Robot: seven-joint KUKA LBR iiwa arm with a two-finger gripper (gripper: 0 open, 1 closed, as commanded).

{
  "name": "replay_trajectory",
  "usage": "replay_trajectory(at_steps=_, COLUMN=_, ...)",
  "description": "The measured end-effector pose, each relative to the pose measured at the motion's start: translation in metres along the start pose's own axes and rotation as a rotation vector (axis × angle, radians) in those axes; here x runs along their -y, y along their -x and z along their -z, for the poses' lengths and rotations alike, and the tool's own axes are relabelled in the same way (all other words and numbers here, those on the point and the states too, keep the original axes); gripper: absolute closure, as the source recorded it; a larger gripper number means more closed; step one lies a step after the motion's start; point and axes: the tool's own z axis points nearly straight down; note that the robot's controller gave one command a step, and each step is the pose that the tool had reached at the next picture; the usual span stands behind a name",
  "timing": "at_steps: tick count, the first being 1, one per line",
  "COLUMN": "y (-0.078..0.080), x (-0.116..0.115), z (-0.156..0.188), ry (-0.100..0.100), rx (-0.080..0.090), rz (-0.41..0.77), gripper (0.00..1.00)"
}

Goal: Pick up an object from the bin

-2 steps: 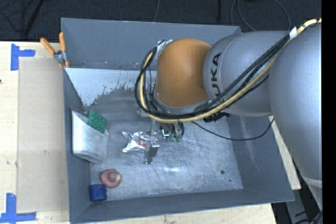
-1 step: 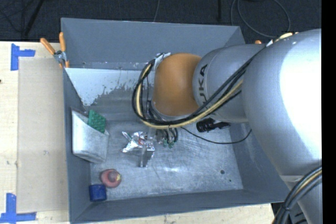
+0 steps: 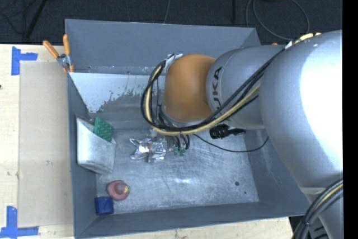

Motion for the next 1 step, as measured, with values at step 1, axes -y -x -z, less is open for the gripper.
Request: replay_trajectory(at_steps=1, y=0.0162, x=-0.0070, z=0.1789, ry=-0.003, rx=-0.003, rz=0.072, gripper=1.00)
